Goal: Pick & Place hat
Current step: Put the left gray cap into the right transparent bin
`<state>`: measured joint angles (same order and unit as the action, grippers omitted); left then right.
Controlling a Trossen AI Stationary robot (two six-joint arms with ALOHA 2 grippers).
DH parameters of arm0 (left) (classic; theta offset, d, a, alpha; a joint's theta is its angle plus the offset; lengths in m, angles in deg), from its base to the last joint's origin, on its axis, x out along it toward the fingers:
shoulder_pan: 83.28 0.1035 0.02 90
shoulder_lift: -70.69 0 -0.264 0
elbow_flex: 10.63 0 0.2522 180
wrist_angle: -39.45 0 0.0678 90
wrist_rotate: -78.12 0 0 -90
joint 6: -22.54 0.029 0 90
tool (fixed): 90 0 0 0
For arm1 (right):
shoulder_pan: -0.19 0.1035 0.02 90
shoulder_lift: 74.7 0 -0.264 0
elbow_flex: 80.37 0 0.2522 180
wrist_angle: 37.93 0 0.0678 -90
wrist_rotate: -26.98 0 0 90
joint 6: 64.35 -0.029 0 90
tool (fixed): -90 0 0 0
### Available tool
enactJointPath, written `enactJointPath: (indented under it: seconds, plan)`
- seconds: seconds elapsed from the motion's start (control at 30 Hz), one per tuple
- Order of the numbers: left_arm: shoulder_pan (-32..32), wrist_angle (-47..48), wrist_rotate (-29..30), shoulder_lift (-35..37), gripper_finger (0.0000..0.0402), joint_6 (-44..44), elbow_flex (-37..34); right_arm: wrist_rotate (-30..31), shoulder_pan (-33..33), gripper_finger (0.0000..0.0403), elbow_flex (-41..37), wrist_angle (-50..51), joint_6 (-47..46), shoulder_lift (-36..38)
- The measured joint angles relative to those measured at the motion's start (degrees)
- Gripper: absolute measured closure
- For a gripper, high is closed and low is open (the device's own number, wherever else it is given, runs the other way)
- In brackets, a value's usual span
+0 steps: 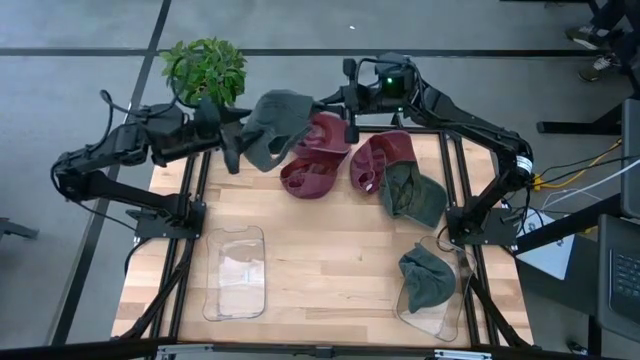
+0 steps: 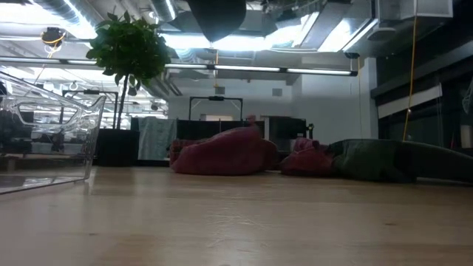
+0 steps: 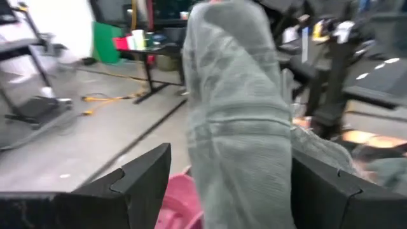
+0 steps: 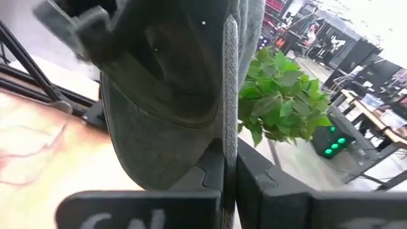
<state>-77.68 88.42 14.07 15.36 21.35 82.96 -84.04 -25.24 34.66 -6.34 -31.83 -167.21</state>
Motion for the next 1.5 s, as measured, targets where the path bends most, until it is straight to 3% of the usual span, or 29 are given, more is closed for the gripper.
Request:
enactJointPath:
  seconds: [0.33, 0.67, 0.9, 1.07, 1.37, 1.5]
  plan:
    - [0.7, -8.7, 7.6, -4.4, 0.0128, 8.9, 0.0, -0.2, 2.1, 0.0387, 0.0, -1.4, -0.9, 0.0]
    - [1.7, -11.0, 10.5, -5.4, 0.0147, 9.6, 0.0, 0.0, 2.5, 0.0387, 0.0, -1.7, -3.7, 0.0]
    - [1.7, -11.6, 11.2, -3.4, 0.02, 9.6, 0.0, 5.2, 2.3, 0.0387, 0.0, -1.1, -3.8, 0.0]
    - [1.7, -11.4, 11.3, -2.0, 0.0247, 9.6, 0.0, 5.3, 2.0, 0.0387, 0.0, -1.0, -3.8, 0.0]
    - [1.7, -6.5, 13.5, -2.7, 0.037, 11.9, 0.0, 5.4, 2.0, 0.0386, 0.0, -0.7, -3.8, 0.0]
    - [1.7, -6.3, 17.0, -3.1, 0.0388, 15.2, 0.0, 4.7, 2.0, 0.0384, 0.0, -0.4, -5.1, 0.0]
